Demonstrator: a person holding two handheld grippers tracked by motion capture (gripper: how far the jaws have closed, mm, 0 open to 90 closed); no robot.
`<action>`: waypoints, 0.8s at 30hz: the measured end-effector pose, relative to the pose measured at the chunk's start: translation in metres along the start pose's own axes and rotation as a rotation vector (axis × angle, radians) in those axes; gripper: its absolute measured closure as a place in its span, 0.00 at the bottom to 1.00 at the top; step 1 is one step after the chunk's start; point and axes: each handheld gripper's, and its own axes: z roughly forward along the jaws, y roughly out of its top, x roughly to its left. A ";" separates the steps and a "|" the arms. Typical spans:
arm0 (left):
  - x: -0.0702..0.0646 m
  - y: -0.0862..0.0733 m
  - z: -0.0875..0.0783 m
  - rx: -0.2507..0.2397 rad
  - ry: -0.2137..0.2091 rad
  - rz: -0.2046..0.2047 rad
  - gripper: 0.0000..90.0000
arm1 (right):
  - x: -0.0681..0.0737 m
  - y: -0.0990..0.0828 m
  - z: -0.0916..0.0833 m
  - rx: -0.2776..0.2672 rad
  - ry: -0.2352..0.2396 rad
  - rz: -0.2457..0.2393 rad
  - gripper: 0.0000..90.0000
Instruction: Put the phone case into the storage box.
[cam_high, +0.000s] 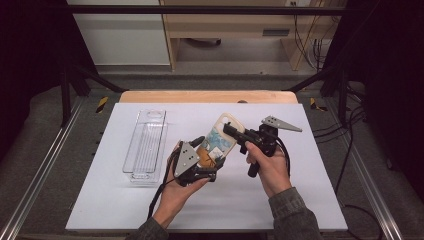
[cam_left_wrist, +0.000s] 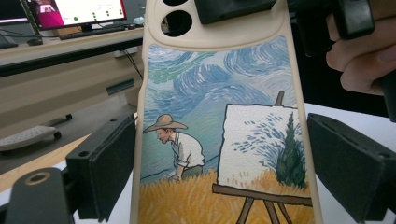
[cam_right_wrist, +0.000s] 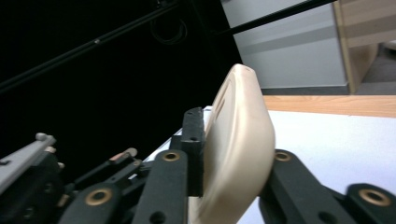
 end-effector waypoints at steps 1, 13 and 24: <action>0.000 -0.001 0.000 0.000 0.000 -0.004 0.12 | 0.000 0.000 0.001 0.002 0.013 0.007 0.91; 0.002 -0.007 0.001 -0.010 0.008 -0.026 0.12 | 0.017 0.003 0.008 0.053 0.048 -0.062 0.98; 0.004 -0.007 0.002 -0.030 0.003 -0.046 0.04 | 0.031 0.009 0.014 0.088 0.019 -0.205 0.98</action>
